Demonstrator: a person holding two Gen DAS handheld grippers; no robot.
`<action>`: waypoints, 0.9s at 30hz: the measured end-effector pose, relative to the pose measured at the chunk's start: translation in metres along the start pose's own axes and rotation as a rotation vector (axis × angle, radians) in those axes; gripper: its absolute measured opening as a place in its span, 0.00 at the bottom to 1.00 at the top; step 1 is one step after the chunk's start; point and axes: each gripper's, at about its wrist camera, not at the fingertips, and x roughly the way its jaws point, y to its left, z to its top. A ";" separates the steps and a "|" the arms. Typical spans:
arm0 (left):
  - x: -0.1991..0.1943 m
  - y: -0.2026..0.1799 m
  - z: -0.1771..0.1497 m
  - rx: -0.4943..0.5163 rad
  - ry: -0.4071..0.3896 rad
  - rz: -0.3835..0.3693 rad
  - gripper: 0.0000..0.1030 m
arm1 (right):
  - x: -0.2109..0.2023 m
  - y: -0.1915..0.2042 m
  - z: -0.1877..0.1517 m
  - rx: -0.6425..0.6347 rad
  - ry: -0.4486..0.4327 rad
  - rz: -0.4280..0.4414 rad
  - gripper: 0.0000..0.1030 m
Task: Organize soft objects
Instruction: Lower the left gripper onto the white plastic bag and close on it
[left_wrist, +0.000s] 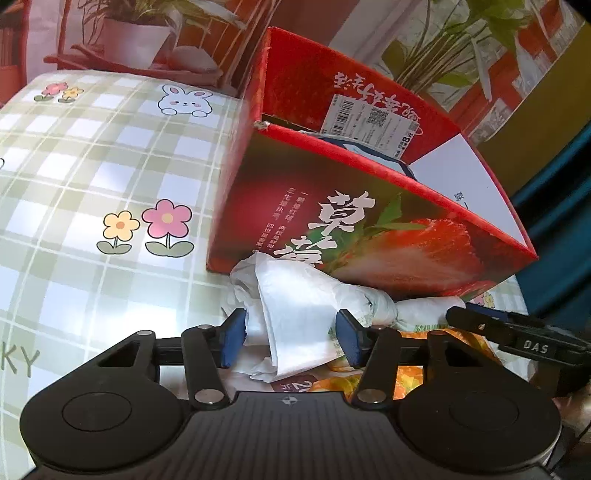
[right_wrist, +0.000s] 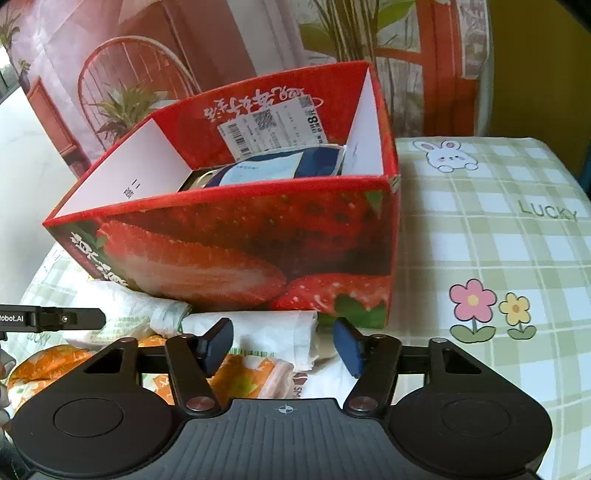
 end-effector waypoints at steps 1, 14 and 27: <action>0.000 0.001 0.000 -0.004 0.001 -0.002 0.53 | 0.002 0.000 0.000 -0.001 0.004 0.005 0.51; -0.008 -0.001 -0.003 -0.003 -0.044 -0.027 0.35 | 0.006 -0.007 -0.001 0.024 0.015 0.059 0.31; -0.040 -0.009 -0.006 0.032 -0.145 -0.030 0.29 | -0.036 0.002 0.005 -0.014 -0.103 0.104 0.15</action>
